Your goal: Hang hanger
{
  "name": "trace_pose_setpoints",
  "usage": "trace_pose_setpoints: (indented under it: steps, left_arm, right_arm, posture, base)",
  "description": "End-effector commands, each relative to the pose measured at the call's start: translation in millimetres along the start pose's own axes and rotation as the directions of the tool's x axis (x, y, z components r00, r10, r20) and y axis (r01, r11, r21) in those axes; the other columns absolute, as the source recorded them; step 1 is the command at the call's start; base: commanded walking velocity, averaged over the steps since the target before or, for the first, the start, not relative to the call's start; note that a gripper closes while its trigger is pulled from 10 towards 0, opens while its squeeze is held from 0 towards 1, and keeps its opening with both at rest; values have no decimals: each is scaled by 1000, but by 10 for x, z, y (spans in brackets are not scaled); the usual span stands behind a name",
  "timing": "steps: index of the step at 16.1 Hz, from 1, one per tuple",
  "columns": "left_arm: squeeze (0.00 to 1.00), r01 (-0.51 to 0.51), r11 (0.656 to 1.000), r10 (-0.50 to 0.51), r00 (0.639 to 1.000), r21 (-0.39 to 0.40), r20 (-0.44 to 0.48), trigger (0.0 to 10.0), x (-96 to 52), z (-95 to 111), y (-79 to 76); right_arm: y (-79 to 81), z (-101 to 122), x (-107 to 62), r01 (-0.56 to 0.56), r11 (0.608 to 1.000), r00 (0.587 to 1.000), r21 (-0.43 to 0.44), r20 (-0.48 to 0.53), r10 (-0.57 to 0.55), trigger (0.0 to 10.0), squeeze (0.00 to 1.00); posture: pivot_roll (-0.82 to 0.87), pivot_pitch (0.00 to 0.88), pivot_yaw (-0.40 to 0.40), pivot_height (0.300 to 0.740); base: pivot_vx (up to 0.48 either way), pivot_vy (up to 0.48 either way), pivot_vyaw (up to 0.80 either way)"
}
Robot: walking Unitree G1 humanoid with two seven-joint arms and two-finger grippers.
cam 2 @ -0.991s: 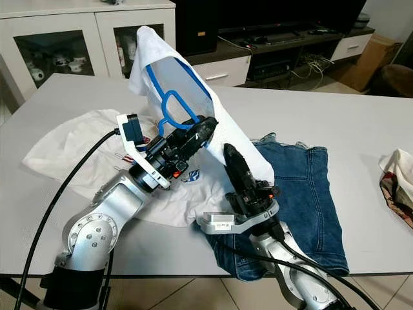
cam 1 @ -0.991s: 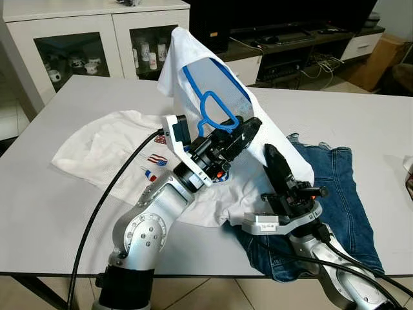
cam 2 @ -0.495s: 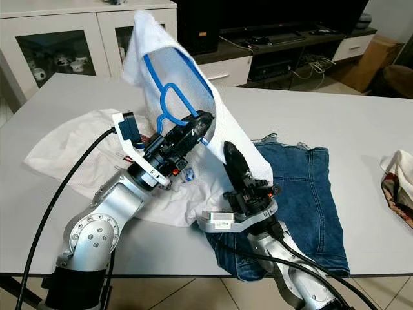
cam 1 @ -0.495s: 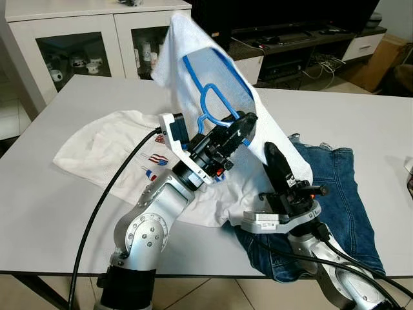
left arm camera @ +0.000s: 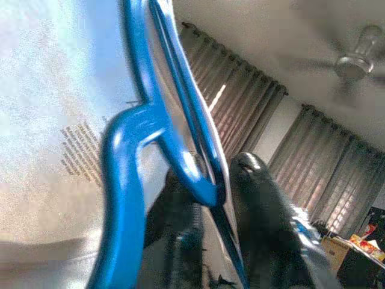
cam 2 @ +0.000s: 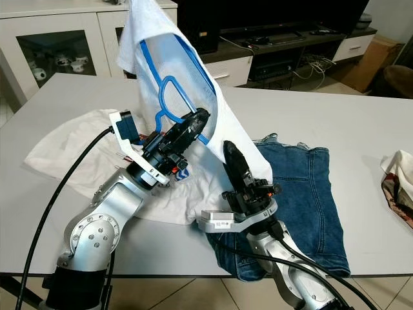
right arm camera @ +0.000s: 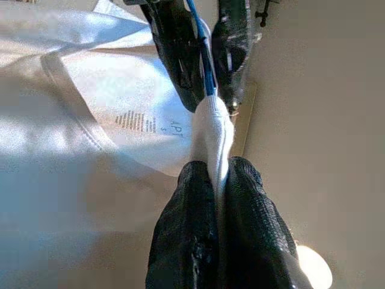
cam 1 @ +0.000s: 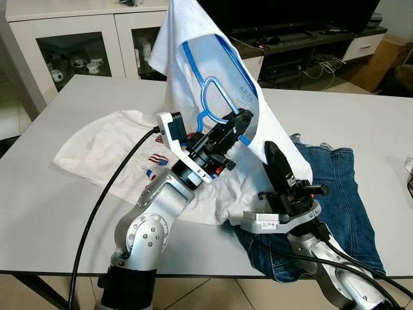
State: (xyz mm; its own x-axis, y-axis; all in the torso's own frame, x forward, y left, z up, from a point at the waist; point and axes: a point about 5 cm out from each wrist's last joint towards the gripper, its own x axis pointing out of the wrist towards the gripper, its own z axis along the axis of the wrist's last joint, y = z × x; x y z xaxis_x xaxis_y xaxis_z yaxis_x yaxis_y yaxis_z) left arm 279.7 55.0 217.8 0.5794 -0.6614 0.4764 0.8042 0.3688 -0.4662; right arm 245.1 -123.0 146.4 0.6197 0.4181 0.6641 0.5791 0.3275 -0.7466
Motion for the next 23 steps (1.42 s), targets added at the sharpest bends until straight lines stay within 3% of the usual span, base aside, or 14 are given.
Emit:
trace_pose_setpoints:
  steps: [1, 3, 9, 12, 13, 16, 17, 18, 19, 20, 21, 22, 23]
  left_arm:
    - [0, -18, 998, 14, 997, 52, 79, 0, -25, 167, 27]
    - [0, 22, 998, -26, 997, 61, 68, 0, -41, 153, -20]
    - [0, 3, 995, -11, 997, 101, 78, 0, -38, 162, -3]
    - [0, -69, 990, 56, 993, 120, 105, 0, -31, 196, 71]
    - [0, -153, 979, 136, 982, 132, 130, 0, -14, 231, 156]
    - [0, -325, 936, 297, 936, 139, 188, 0, 4, 328, 332]
    - [0, -403, 904, 369, 904, 139, 217, 0, -1, 392, 417]
    - [0, -444, 884, 407, 884, 143, 229, 0, -7, 428, 467]
    - [0, -514, 845, 470, 845, 148, 253, 0, -7, 509, 564]
    - [0, -521, 840, 477, 841, 149, 253, 0, -5, 515, 574]
    - [0, -527, 837, 483, 838, 146, 253, 0, 0, 520, 582]
    - [0, -530, 836, 485, 836, 144, 257, 0, 3, 521, 580]
    - [0, -533, 836, 491, 833, 132, 256, 0, 13, 512, 574]
  right_arm:
    - [-30, -130, -7, 7, 999, 999, -35, -52, -9, 10000, 0]
    - [-26, -126, -1, 7, 999, 999, -33, -53, -9, 10000, 0]
    - [-7, -123, -5, -9, 1000, 998, -23, -62, 8, 10000, 0]
    - [32, -83, 19, -74, 994, 995, 82, -59, 79, 10000, 12]
    - [22, -81, 37, -75, 993, 995, 95, -63, 81, 10000, 1000]
    - [-5, -92, 71, -71, 990, 995, 119, -66, 79, 10000, 1000]
    - [-7, -89, 72, -82, 988, 994, 129, -60, 91, 8627, 412]
    - [-10, -82, 67, -91, 987, 994, 131, -50, 98, 9255, 0]
    - [-12, -74, 37, -114, 985, 992, 127, -38, 119, 10000, 0]
    - [-9, -77, 29, -118, 985, 991, 126, -39, 124, 10000, 0]
    - [-6, -82, 20, -122, 985, 991, 123, -41, 128, 9098, 0]
    - [-11, -82, 26, -121, 985, 991, 124, -44, 127, 8824, 0]
    - [-8, -78, 46, -125, 980, 989, 151, -53, 135, 10000, 0]
  posture:
    - [81, 31, -53, 740]
    - [81, 31, -53, 740]
    - [84, 33, -50, 740]
    - [82, 34, -49, 740]
    - [81, 33, -49, 740]
    - [76, 32, -47, 740]
    - [74, 33, -46, 740]
    - [73, 33, -46, 740]
    - [69, 36, -44, 740]
    - [69, 36, -44, 740]
    - [67, 36, -44, 740]
    - [65, 37, -43, 740]
    - [63, 38, -43, 740]
  base:
    - [0, 0, 0]
    - [0, 0, 0]
    - [0, 0, 0]
    - [0, 0, 0]
    - [0, 0, 0]
    - [0, 0, 0]
    - [0, 0, 0]
    - [0, 0, 0]
    - [0, 0, 0]
    - [0, 0, 0]
    - [0, 0, 0]
    - [0, 0, 0]
    - [0, 0, 0]
